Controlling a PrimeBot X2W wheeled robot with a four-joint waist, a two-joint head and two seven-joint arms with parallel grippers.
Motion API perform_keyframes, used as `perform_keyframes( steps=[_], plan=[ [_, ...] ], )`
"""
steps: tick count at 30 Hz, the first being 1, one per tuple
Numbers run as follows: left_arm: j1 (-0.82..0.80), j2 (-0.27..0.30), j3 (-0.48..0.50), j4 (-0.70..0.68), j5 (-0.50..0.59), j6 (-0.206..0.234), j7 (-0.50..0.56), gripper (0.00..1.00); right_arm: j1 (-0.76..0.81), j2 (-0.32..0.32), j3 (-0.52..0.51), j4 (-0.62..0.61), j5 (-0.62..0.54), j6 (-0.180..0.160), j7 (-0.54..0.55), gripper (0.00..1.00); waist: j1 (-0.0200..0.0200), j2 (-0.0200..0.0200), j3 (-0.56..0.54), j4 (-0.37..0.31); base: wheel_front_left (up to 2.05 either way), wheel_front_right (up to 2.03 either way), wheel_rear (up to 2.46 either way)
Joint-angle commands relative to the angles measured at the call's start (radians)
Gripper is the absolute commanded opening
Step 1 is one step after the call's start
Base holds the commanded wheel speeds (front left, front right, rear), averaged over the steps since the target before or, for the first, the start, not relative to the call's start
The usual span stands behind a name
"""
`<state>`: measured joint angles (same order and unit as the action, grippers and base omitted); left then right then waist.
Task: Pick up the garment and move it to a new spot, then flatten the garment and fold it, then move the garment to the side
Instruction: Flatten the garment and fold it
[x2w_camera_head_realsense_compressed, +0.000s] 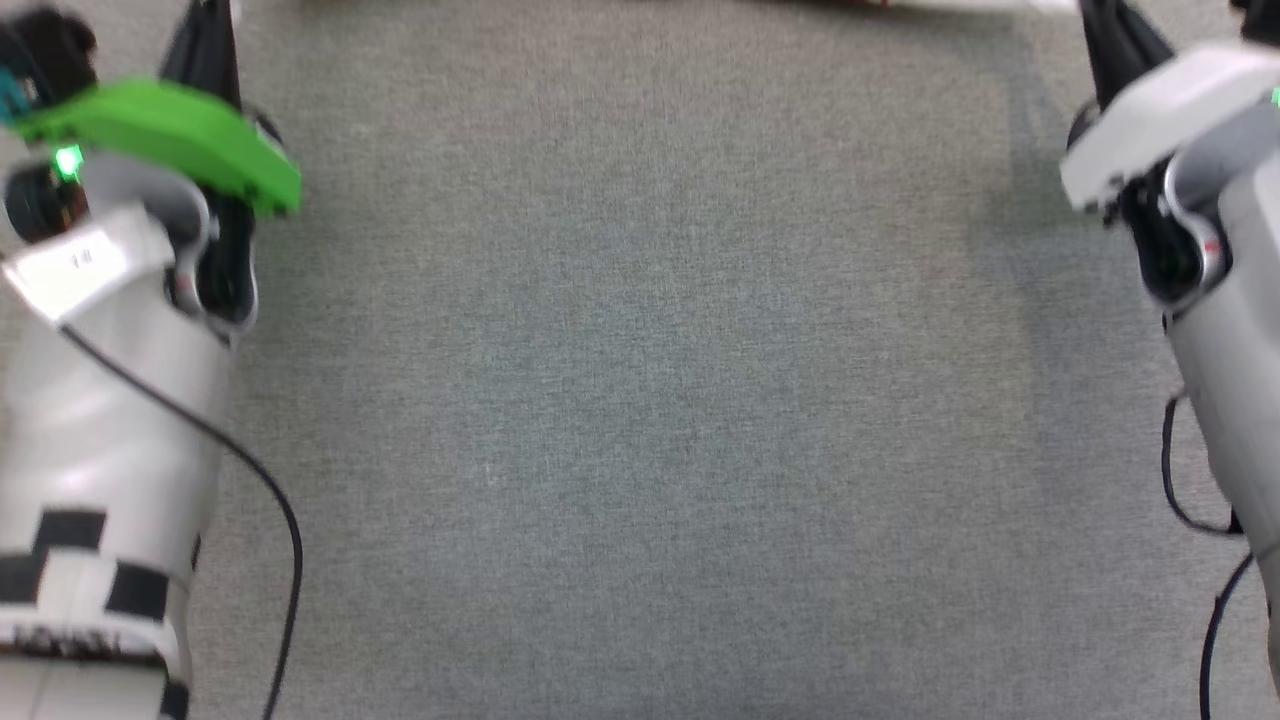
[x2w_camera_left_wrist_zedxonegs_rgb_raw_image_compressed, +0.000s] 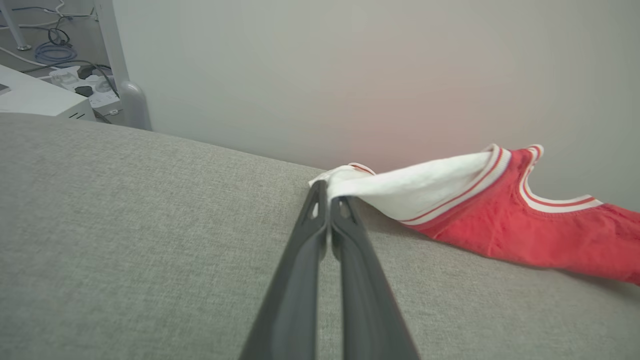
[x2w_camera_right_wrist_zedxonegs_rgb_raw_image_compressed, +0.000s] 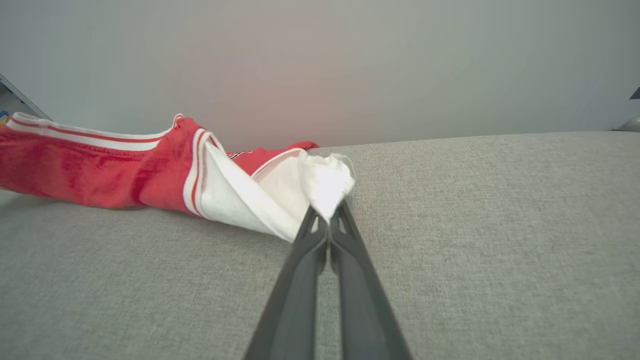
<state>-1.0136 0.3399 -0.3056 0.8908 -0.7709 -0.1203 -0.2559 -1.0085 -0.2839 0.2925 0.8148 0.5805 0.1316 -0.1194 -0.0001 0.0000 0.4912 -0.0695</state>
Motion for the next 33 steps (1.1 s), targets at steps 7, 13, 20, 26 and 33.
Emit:
perform_keyframes(
  steps=[7,13,20,26,33],
  plan=[
    [0.469,-0.013,0.144,-0.279,0.091,0.040,-0.006,0.00,0.343,-0.082,-0.025,-0.149,0.065,-0.001,0.020,0.00,0.0001,0.0000,-0.214,0.010,0.00,0.00,0.00],
    [0.697,-0.021,0.171,-0.421,0.142,0.087,-0.006,0.00,0.580,-0.093,-0.122,-0.259,0.054,-0.001,0.062,0.00,0.0001,0.0000,-0.306,0.026,0.00,0.00,0.00],
    [0.951,-0.024,0.159,-0.577,0.167,0.168,0.014,0.00,0.908,-0.014,-0.323,-0.464,-0.041,-0.001,0.167,0.00,0.0001,0.0000,-0.387,0.041,0.00,0.00,0.00],
    [1.115,-0.041,0.163,-0.626,0.148,0.212,0.026,0.00,1.115,0.101,-0.461,-0.624,-0.129,-0.001,0.267,0.00,0.0001,0.0000,-0.419,0.057,0.00,0.00,0.00],
    [1.235,-0.034,0.141,-0.642,0.161,0.228,0.036,0.00,1.273,0.175,-0.493,-0.695,-0.170,-0.001,0.399,0.00,0.0001,0.0000,-0.446,0.072,0.00,0.00,0.00]
  ],
)
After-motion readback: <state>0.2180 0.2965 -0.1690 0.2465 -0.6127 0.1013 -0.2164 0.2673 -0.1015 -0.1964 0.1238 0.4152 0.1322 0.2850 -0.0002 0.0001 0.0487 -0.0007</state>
